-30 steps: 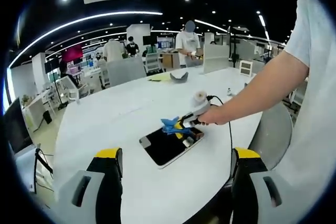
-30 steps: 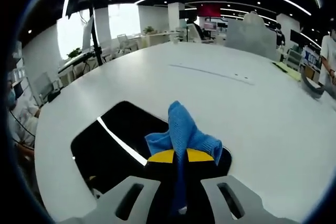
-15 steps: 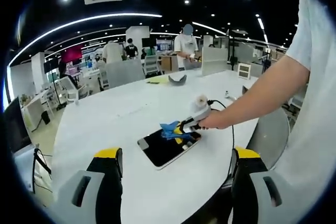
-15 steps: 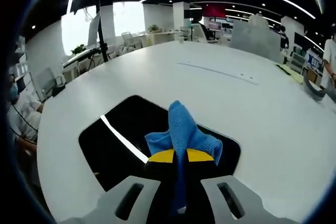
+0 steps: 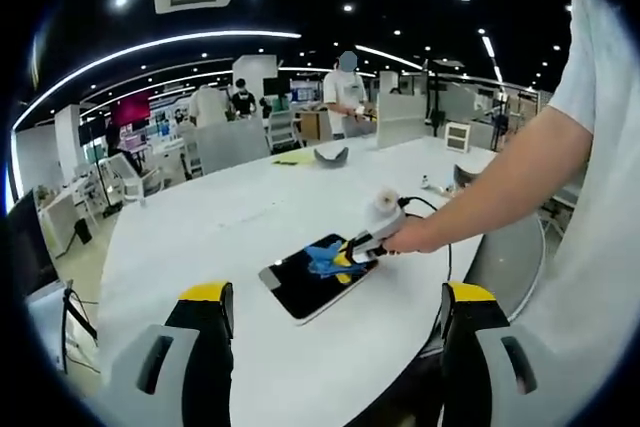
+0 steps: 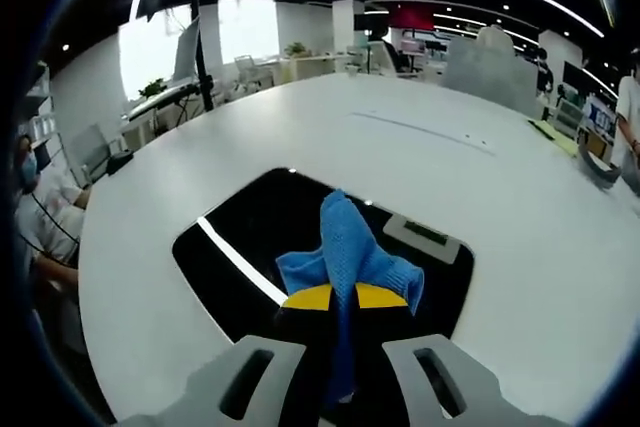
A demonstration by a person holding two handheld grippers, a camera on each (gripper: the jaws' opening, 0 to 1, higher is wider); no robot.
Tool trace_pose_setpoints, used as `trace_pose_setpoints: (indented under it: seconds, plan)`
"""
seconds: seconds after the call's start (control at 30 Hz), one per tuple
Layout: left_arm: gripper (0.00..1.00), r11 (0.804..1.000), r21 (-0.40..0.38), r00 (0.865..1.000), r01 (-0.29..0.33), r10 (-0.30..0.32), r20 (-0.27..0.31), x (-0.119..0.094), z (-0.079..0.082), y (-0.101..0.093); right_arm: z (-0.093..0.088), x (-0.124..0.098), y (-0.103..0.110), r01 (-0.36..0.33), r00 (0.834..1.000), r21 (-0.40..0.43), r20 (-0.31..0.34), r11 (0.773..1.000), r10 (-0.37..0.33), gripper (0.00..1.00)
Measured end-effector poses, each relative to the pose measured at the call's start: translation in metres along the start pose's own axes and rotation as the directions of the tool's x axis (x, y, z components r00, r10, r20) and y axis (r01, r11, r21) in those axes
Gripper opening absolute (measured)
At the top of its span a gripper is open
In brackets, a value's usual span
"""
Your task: Wipe the mirror surface with the cleaning cloth until all visible marks leave the cleaned area.
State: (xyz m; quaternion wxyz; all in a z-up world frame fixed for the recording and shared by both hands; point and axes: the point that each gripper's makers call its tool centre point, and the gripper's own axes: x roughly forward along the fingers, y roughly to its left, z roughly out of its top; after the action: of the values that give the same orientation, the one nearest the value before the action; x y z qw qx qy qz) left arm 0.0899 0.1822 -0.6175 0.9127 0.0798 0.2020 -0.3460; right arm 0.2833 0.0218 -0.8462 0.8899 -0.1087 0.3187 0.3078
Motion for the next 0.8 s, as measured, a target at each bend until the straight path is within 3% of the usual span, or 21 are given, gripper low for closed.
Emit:
trace_pose_setpoints:
  seconds: [0.8]
  plan:
    - [0.86, 0.999, 0.027, 0.999, 0.038, -0.038, -0.003, -0.022, -0.011, -0.008, -0.016, -0.021, 0.030, 0.025, 1.000, 0.026, -0.014, 0.999, -0.025, 0.01]
